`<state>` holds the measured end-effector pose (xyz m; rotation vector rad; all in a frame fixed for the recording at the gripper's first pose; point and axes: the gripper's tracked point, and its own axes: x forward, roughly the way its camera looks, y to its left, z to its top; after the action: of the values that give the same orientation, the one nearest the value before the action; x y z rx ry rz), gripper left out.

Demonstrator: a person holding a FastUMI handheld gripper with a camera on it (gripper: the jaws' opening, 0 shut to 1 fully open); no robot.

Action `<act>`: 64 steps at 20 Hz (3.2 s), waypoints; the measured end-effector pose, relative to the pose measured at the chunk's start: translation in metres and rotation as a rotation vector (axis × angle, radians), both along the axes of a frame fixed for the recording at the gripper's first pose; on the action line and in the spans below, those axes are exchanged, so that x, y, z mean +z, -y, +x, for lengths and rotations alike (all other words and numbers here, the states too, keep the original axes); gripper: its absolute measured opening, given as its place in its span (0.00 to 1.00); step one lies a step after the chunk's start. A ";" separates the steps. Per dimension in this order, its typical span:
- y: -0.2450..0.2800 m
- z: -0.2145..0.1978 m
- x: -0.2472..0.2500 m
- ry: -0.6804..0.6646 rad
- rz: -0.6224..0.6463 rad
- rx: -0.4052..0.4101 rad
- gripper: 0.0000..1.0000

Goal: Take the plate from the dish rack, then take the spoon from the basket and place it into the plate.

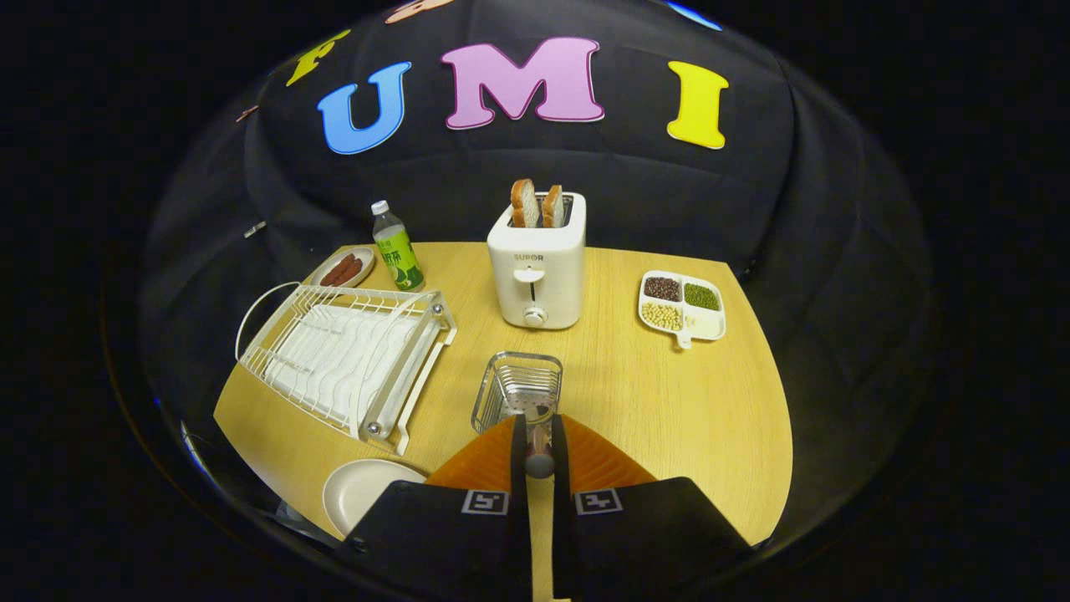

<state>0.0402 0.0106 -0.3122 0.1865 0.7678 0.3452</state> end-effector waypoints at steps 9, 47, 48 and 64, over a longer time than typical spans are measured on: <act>0.003 -0.019 0.123 0.187 0.074 -0.061 0.14; -0.145 -0.222 -0.074 -0.245 0.063 0.355 0.14; -0.143 -0.223 -0.076 -0.253 0.055 0.352 0.14; -0.123 -0.170 -0.013 -0.056 0.026 0.202 0.99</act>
<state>-0.1296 0.1336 -0.3251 0.1434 0.8406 0.5436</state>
